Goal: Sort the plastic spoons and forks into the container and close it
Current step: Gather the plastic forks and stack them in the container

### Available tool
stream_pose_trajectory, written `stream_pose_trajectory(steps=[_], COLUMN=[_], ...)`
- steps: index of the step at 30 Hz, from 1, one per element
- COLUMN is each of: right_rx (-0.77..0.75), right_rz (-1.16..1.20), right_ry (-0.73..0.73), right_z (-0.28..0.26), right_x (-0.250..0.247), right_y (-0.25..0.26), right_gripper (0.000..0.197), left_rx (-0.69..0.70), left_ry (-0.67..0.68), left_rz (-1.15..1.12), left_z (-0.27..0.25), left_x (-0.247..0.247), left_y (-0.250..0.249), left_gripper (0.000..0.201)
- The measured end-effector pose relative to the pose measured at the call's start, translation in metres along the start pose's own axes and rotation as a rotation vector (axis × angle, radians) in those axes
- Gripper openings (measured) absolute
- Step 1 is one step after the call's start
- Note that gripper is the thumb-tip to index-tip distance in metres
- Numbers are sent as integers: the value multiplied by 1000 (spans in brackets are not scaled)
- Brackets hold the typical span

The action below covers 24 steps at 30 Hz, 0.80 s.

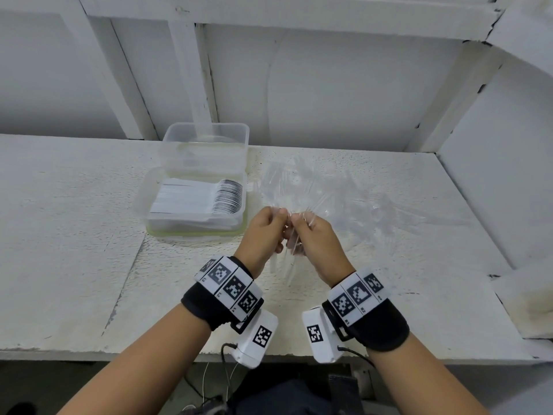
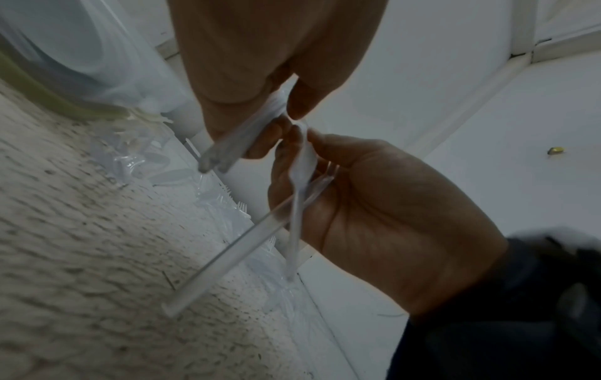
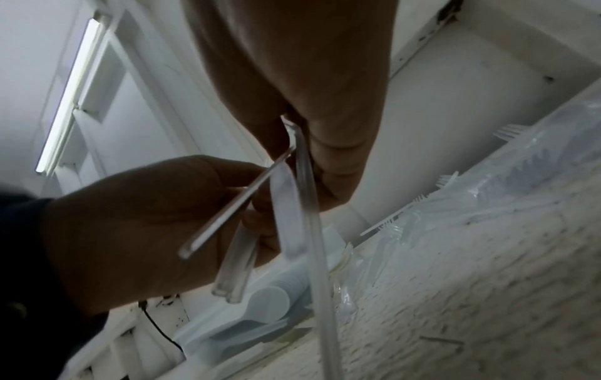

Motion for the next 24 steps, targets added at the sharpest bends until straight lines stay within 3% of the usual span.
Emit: stream_pose_trajectory(steps=[7, 14, 17, 21, 24], right_rx=[-5, -54, -16, -92, -115], right_rz=[-149, -473, -317, -197, -163], right_ry=[53, 62, -31, -192, -197], right_z=[-3, -1, 0, 9, 16], right_x=[1, -2, -12, -26, -27], right_y=[3, 3, 7, 17, 18], right_gripper=[29, 32, 30, 17, 9], left_rx=[-2, -48, -40, 5, 11], left_ry=[50, 44, 15, 49, 93], left_rz=[-47, -13, 26, 109, 129], left_z=[0, 1, 2, 1, -1], left_x=[-2, -3, -7, -7, -5], left_y=[3, 4, 4, 3, 3], left_gripper=[23, 25, 21, 20, 22])
Point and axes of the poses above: each hand's wrist, its own z-axis towards the middle knuckle, its own x-axis out of the palm, y = z × x, the point moved 4 cm from there along z, towards the middle knuckle, and after that the axes turned 3 degrees about z, right-handed, at the moved point
